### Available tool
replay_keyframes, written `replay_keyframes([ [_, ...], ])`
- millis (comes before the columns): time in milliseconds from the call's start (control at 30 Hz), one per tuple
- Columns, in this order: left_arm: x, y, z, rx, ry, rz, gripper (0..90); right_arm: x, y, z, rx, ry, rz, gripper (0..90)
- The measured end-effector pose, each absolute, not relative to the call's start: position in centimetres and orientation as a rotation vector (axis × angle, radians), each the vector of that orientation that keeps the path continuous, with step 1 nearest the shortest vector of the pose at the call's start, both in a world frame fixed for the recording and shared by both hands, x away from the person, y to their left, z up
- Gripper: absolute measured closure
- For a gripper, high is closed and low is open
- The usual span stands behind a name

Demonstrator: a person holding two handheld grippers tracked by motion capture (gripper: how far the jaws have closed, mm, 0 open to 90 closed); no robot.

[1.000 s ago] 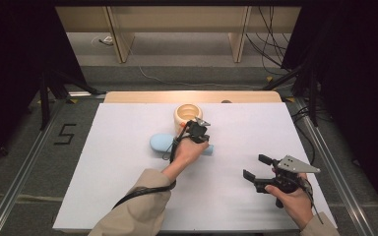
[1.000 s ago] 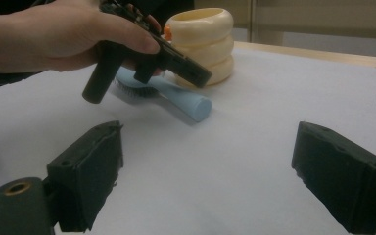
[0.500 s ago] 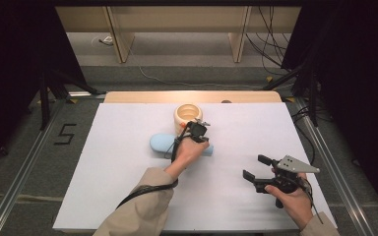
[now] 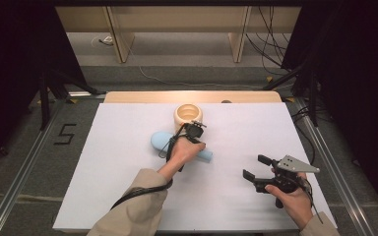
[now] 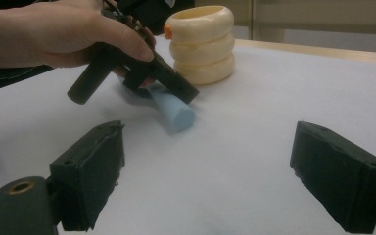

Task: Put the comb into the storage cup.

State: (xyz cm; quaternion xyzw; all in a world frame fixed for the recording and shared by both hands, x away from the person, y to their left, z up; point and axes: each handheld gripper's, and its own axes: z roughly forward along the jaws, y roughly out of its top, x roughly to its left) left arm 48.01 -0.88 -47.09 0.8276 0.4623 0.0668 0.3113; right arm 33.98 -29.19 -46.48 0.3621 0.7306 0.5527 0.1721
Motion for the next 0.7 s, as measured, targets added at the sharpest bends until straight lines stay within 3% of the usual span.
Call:
replay_keyframes([
  [700,44.7,1.7,-45.9,2.307,1.202,0.074,90.0,34.0,-29.1,-46.5,1.039,2.069,1.565,14.4],
])
